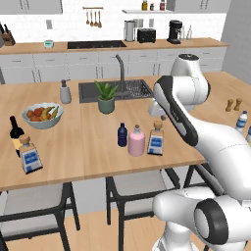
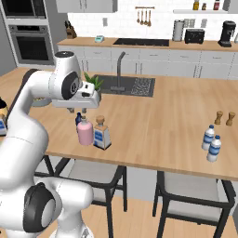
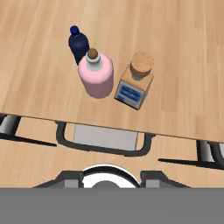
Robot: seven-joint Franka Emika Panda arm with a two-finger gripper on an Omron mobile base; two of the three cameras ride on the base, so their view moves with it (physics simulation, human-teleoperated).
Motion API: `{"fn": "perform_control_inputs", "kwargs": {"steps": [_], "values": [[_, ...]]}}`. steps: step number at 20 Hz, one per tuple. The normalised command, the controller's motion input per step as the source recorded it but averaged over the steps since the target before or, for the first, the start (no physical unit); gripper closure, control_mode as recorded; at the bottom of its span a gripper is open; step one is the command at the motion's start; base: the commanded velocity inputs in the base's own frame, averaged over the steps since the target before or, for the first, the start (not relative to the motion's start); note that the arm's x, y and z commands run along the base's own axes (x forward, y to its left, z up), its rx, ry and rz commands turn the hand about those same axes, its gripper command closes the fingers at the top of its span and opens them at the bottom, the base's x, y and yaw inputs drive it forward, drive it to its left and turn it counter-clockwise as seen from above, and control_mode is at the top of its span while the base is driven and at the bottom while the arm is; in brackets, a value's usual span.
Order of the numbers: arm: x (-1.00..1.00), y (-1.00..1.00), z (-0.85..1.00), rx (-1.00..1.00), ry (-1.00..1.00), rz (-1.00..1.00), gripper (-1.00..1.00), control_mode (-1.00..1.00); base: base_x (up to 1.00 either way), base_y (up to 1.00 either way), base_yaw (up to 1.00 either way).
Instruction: Move the plastic bottles in the middle to the plastics group, and the glass bottles in the middle to the glass group.
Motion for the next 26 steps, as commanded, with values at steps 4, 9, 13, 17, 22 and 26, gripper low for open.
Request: {"fn": "perform_control_inputs", "kwargs": {"steps": [4,9,13,17,22,26], "values": [[0.03,0.15,0.0,0.0,-0.07,-0.01,-1.0,-1.0,0.0,0.0,0.0],[-0.02,0.29,0.0,0.0,-0.07,0.0,-1.0,-1.0,0.0,0.0,0.0],[0.15,-0.02,-0.17,0.0,0.0,0.12,-1.0,-1.0,0.0,0.0,0.0],[0.38,-0.67,-0.22,0.0,0.04,0.13,-1.0,-1.0,0.0,0.0,0.0],[0.8,-1.0,0.0,0.0,0.22,0.01,-1.0,-1.0,0.0,0.0,0.0],[0.33,-0.15,-0.04,-0.02,0.17,0.0,-1.0,-1.0,0.0,0.0,0.0]]}}
